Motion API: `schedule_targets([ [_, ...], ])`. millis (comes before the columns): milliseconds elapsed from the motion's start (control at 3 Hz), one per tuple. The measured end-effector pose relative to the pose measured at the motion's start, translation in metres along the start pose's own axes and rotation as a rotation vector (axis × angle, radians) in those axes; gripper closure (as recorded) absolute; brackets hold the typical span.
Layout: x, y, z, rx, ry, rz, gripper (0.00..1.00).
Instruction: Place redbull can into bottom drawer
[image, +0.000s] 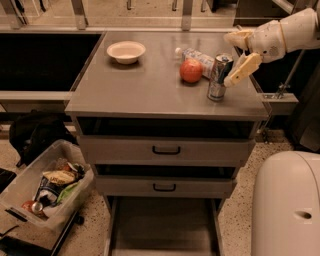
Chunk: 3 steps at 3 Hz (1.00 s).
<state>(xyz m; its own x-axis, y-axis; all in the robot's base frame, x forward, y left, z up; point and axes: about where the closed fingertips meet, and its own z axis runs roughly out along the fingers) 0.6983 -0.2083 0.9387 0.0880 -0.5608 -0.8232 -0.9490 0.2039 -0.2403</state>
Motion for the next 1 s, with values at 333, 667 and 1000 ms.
schedule_targets([
  [333,0.024,0.002,0.020,-0.034,-0.040,0.066,0.00],
  [667,0.039,0.003,0.034,-0.056,-0.063,0.106,0.00],
  [1000,0.039,0.003,0.034,-0.056,-0.063,0.106,0.00],
])
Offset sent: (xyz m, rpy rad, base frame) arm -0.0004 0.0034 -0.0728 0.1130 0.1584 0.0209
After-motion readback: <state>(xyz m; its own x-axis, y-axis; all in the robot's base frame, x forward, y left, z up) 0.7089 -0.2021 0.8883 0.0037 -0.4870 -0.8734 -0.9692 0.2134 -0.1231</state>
